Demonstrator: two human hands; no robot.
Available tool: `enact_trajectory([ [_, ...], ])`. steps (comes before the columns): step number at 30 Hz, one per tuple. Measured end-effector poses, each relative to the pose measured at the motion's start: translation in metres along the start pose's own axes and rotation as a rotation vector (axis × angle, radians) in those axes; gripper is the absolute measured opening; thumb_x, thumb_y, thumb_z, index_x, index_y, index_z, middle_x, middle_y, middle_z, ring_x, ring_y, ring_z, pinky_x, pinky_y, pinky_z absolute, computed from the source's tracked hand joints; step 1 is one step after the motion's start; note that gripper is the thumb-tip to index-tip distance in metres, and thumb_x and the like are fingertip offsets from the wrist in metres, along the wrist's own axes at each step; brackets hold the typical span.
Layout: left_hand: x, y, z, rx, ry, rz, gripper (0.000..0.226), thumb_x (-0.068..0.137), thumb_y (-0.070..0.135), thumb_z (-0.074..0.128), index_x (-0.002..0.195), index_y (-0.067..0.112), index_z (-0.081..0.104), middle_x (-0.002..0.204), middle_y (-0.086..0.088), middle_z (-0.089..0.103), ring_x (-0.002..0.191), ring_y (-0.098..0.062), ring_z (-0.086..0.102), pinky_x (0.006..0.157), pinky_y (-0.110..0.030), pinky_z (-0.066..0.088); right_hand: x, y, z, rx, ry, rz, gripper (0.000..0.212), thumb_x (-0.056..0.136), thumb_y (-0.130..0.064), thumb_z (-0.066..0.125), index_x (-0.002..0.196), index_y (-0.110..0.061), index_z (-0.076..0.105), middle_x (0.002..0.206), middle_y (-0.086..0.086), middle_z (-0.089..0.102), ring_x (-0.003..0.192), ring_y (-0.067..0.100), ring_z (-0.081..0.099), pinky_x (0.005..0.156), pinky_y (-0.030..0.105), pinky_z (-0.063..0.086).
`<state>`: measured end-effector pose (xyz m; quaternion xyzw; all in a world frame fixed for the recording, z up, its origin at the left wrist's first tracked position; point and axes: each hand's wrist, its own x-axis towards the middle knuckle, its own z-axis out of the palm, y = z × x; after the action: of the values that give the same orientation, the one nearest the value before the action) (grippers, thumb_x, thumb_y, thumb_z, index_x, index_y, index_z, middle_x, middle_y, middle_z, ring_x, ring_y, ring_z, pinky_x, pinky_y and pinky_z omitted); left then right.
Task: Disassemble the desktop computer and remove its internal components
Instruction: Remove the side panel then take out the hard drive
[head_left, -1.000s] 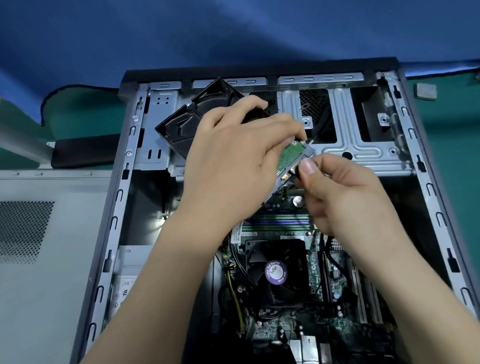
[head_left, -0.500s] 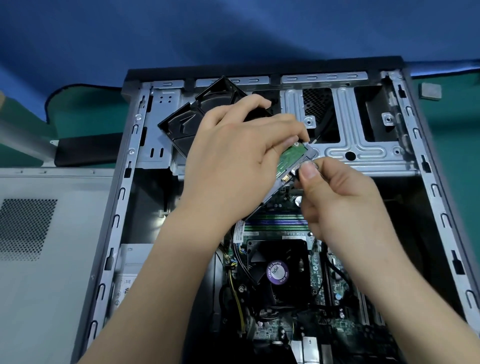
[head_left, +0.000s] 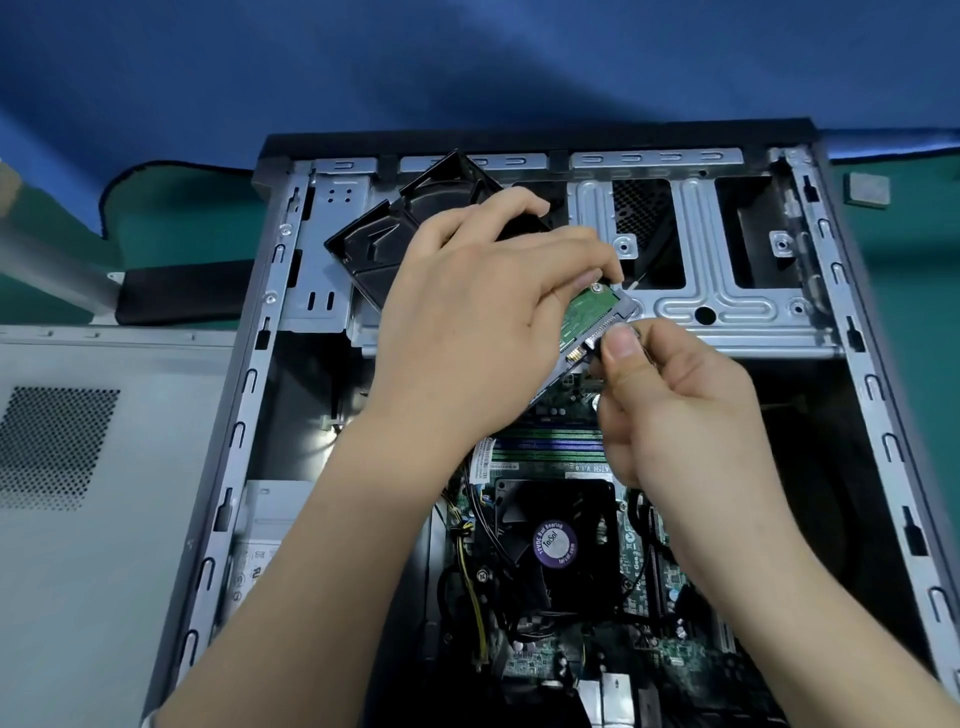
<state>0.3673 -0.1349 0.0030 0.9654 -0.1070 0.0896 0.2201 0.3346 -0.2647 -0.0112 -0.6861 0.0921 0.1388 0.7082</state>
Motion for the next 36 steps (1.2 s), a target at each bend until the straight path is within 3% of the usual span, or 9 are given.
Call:
enact_trajectory([
  [5, 0.000, -0.001, -0.001, -0.030, -0.005, 0.025, 0.021, 0.097, 0.029, 0.047, 0.098, 0.040, 0.064, 0.104, 0.035, 0.060, 0.121, -0.002, 0.042, 0.103, -0.024, 0.019, 0.010, -0.014, -0.016, 0.103, -0.161, 0.192, 0.028, 0.097, -0.019, 0.046, 0.071, -0.009, 0.050, 0.037, -0.008, 0.027, 0.031, 0.003, 0.016, 0.034, 0.008, 0.016],
  [12, -0.001, 0.000, 0.000, -0.016, 0.017, 0.019, 0.022, 0.096, 0.026, 0.047, 0.096, 0.038, 0.065, 0.101, 0.034, 0.061, 0.120, -0.002, 0.044, 0.103, -0.024, 0.021, -0.003, -0.005, 0.001, 0.107, -0.012, 0.063, 0.027, 0.098, -0.016, 0.046, 0.072, -0.009, 0.046, 0.035, -0.011, 0.030, 0.030, 0.001, 0.020, 0.033, 0.011, 0.018],
  [17, -0.001, -0.002, 0.000, -0.037, 0.013, 0.024, 0.020, 0.096, 0.027, 0.049, 0.095, 0.041, 0.065, 0.102, 0.036, 0.059, 0.118, 0.001, 0.042, 0.101, -0.020, 0.018, 0.008, -0.017, -0.017, 0.084, -0.155, 0.219, 0.027, 0.097, -0.019, 0.046, 0.074, -0.006, 0.051, 0.034, -0.007, 0.027, 0.027, 0.003, 0.015, 0.035, 0.007, 0.015],
  [25, 0.000, -0.001, 0.001, -0.031, 0.043, 0.021, 0.020, 0.096, 0.026, 0.050, 0.094, 0.038, 0.066, 0.097, 0.034, 0.058, 0.115, -0.001, 0.045, 0.100, -0.020, 0.019, -0.003, -0.006, 0.003, 0.173, -0.014, 0.087, 0.029, 0.098, -0.017, 0.045, 0.070, -0.012, 0.044, 0.035, -0.010, 0.030, 0.028, 0.001, 0.019, 0.033, 0.009, 0.017],
  [32, 0.001, -0.002, 0.001, -0.031, 0.020, 0.039, 0.020, 0.096, 0.028, 0.049, 0.096, 0.040, 0.065, 0.100, 0.036, 0.058, 0.116, 0.000, 0.044, 0.101, -0.021, 0.018, 0.013, -0.018, -0.023, 0.027, -0.222, 0.214, 0.028, 0.098, -0.020, 0.046, 0.072, -0.010, 0.049, 0.036, -0.007, 0.029, 0.029, 0.004, 0.015, 0.036, 0.007, 0.016],
  [36, 0.000, -0.002, 0.002, -0.029, 0.054, 0.035, 0.020, 0.095, 0.028, 0.050, 0.095, 0.040, 0.066, 0.092, 0.039, 0.049, 0.113, 0.001, 0.044, 0.099, -0.020, 0.018, 0.007, -0.014, -0.012, 0.069, -0.131, 0.144, 0.032, 0.098, -0.017, 0.046, 0.067, -0.013, 0.047, 0.035, -0.009, 0.030, 0.029, 0.002, 0.018, 0.034, 0.008, 0.016],
])
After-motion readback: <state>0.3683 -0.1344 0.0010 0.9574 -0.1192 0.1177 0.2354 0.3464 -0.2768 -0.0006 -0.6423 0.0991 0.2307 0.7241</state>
